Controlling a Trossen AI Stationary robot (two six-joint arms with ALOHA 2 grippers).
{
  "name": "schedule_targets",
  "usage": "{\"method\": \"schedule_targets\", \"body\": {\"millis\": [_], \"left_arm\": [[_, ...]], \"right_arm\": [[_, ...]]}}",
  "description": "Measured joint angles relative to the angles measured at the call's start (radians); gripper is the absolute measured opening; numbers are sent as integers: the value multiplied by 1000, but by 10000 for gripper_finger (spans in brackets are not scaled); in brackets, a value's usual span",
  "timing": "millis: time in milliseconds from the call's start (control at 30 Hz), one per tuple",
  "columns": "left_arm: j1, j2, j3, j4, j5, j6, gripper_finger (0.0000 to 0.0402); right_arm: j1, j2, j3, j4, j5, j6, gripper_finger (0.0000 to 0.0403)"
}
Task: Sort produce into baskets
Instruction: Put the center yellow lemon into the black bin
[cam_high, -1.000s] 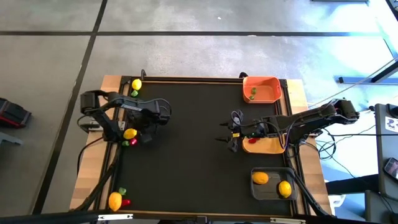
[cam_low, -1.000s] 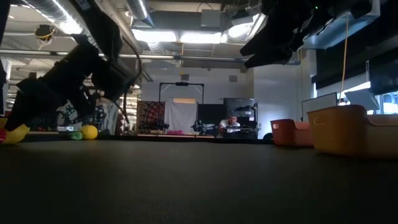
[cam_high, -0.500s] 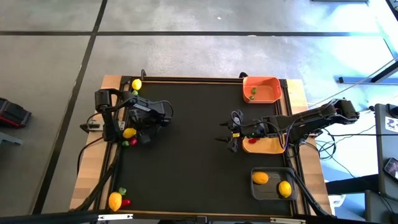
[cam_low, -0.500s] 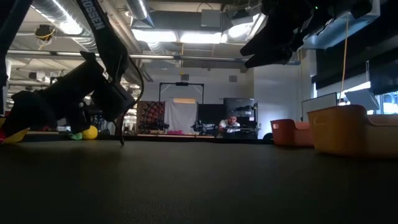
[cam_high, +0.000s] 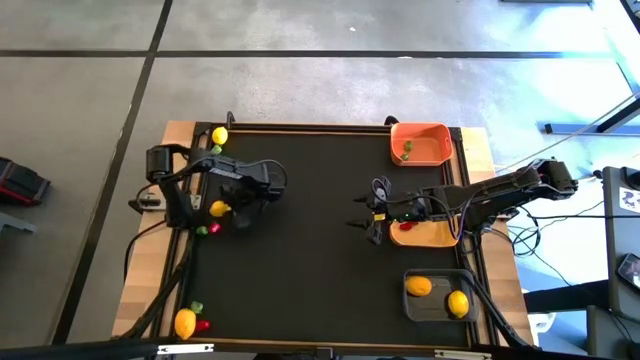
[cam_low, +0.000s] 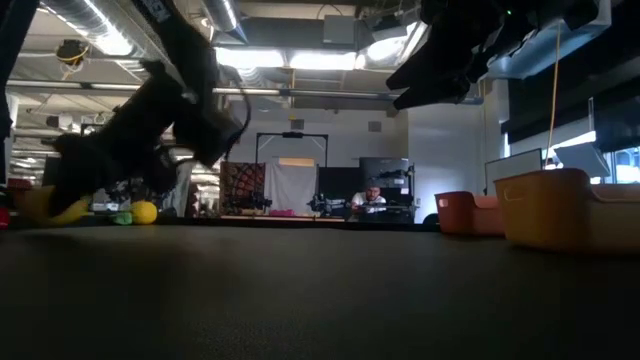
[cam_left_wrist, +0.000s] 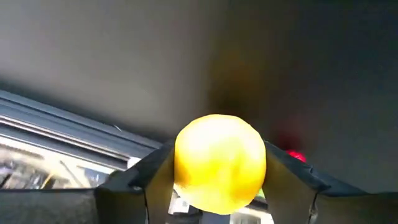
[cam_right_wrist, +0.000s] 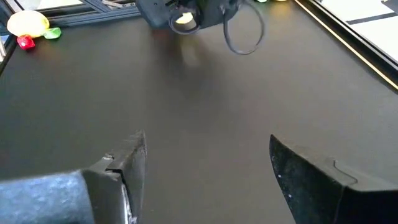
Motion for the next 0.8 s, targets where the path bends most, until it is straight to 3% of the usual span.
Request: {"method": "schedule_targets", "body": {"millis": [267,400,600,800], "left_arm": [[-56,-161,149,18,-5,-42,202],[-84,-237,206,66,-12,-69,204],[-121,-326,248,210,-12,-90,205],[-159,-375,249,409,-11,-68,205]], "right_arm": [[0,0,0,1,0,2,273],[0,0,0,1,-17,36,298],[0,0,0,7,-18,23,344],[0,0,0,40,-18,-4,346]]}}
